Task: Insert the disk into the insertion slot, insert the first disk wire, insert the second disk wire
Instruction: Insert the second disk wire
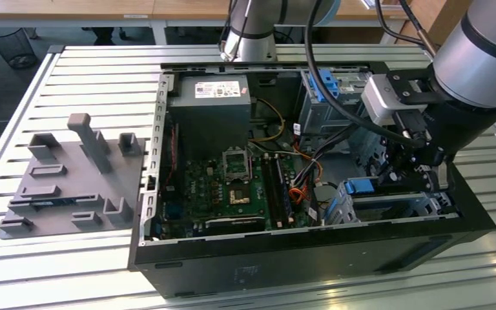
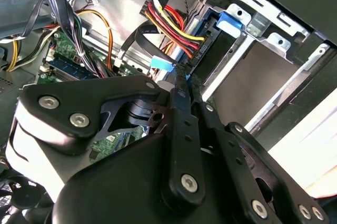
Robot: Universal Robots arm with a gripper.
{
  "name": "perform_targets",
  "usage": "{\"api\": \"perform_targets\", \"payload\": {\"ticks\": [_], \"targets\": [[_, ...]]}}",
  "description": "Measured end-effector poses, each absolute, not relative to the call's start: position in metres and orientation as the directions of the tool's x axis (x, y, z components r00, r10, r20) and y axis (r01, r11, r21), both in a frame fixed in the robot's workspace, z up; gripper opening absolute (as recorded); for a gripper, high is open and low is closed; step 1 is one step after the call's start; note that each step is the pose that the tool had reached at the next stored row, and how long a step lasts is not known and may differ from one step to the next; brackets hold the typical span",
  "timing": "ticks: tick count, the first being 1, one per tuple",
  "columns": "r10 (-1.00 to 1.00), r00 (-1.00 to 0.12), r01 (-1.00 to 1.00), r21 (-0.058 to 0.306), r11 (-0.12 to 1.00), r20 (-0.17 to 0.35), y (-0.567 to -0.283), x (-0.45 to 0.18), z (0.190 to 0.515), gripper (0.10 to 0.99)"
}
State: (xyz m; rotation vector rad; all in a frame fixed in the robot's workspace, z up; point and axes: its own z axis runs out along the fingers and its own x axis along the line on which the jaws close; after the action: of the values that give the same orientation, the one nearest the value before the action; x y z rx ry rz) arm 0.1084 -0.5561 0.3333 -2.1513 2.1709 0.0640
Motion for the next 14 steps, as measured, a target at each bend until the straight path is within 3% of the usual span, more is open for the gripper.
{"api": "perform_targets", "payload": {"ticks": [14], "targets": [[-0.996, -0.008, -0.999, -0.030, 0.011, -0.089, -0.5561, 0.1084, 0.3306, 0.149]]}}
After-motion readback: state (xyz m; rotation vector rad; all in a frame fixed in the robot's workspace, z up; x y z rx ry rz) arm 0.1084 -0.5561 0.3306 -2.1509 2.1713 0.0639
